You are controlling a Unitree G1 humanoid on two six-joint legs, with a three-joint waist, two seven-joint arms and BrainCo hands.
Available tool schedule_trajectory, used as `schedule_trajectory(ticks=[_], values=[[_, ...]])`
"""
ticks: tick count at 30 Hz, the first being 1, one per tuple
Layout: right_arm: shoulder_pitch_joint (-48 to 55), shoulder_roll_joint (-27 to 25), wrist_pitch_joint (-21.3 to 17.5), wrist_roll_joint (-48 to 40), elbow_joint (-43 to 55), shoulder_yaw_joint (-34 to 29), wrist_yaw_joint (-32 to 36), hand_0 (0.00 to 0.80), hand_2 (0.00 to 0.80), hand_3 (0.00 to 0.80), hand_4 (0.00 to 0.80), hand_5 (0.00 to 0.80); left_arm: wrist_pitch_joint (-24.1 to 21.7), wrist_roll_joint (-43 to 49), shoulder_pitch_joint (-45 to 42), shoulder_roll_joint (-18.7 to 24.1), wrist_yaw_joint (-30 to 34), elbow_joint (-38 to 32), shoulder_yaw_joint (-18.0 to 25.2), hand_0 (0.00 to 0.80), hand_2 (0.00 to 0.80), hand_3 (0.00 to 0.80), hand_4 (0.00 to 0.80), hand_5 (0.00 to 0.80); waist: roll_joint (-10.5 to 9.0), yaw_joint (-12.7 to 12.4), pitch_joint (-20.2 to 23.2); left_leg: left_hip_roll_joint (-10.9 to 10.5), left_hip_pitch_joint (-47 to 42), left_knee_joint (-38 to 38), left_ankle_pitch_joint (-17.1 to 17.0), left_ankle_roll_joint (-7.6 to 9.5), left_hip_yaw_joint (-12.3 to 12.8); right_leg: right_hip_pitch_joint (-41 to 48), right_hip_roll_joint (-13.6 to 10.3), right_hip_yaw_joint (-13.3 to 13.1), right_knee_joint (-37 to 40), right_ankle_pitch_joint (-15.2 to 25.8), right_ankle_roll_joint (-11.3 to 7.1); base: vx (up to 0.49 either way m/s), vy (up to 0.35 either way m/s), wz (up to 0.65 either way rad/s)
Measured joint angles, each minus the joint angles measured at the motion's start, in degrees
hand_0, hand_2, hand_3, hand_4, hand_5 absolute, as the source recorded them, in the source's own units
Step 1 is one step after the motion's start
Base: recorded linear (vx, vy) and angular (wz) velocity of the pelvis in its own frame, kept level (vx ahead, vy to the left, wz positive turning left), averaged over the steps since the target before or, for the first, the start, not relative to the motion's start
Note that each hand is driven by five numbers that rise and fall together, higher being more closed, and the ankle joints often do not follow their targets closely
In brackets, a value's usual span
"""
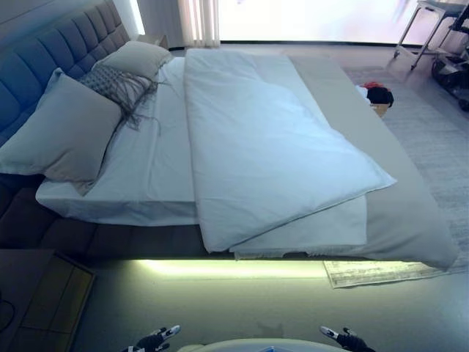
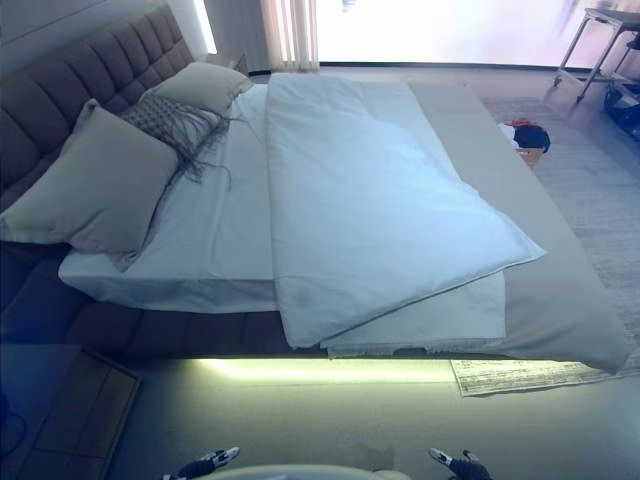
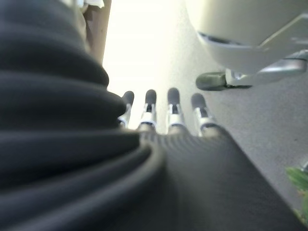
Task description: Make the bed neatly
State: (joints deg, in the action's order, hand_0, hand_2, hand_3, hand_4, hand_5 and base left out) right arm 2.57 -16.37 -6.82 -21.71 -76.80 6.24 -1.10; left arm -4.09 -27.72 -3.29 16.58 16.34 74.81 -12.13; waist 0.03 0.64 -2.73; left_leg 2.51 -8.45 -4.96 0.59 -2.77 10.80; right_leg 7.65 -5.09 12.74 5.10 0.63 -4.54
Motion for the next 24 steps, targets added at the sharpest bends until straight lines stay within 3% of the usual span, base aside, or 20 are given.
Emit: schedule_trajectory(ticks=[24], values=[[-0.33,1.62,3.47,-4.33,0.13,0.3,4.24,0.0,0.0,0.0,0.0,0.0,3.61,-0.03,0.18,-1.49,-0.19,-0.05,-0.09,0.0,0.0,0.0,0.0,0.0,0.45,0.04,0.67,0.33,-0.87,-0.01,0.06,-0.05,0.98,0.24,0.3,-1.11,-0.06,0.04,0.05,0.017,-0.019,-0.02]])
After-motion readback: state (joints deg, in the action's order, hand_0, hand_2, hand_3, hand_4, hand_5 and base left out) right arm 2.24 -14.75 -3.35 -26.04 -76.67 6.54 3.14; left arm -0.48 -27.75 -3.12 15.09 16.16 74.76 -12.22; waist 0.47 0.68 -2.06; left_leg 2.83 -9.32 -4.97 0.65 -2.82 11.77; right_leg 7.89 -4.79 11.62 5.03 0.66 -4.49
